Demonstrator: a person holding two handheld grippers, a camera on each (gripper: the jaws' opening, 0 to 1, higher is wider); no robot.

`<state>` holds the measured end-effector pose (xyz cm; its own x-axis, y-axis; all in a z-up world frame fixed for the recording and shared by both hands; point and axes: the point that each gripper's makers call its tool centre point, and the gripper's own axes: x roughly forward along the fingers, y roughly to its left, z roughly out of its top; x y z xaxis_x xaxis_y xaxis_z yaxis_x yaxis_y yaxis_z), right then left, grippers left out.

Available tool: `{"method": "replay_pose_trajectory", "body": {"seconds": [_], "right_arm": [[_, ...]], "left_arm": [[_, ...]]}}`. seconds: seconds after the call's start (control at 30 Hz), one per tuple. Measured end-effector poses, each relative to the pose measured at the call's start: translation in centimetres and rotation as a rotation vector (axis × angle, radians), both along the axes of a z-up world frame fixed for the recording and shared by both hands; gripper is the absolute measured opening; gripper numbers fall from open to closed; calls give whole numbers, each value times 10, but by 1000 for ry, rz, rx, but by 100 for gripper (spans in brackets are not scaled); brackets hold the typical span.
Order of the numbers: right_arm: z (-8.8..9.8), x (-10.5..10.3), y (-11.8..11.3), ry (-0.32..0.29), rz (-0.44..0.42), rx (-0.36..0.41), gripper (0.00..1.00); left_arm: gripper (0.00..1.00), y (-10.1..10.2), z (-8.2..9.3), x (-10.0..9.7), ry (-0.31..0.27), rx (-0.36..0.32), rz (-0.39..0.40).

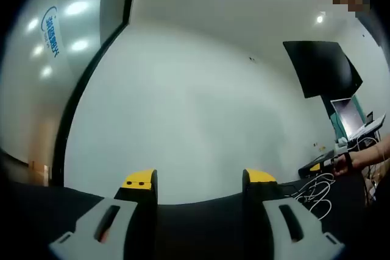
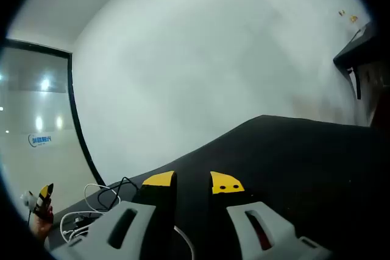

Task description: Grab the wires, straighten them and put them on the rack

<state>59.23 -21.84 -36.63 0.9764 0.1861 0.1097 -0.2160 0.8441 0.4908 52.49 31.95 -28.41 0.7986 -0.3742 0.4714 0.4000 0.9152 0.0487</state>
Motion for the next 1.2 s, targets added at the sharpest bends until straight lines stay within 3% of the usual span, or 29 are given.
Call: {"method": "replay_pose_trajectory", "body": {"seconds": [0.17, 0.43, 0.63, 1.2], "right_arm": [[0, 1, -1, -1, 1, 1, 19], [0, 2, -1, -4, 4, 7, 19], [0, 2, -3, -7, 2, 9, 19], [0, 2, -1, -12, 2, -1, 19]], "left_arm": [[50, 4, 3, -3, -5, -31, -1], [50, 2, -7, 3, 56, -14, -5], [50, 8, -2, 1, 33, -60, -11], [49, 0, -7, 4, 56, -27, -31]]}}
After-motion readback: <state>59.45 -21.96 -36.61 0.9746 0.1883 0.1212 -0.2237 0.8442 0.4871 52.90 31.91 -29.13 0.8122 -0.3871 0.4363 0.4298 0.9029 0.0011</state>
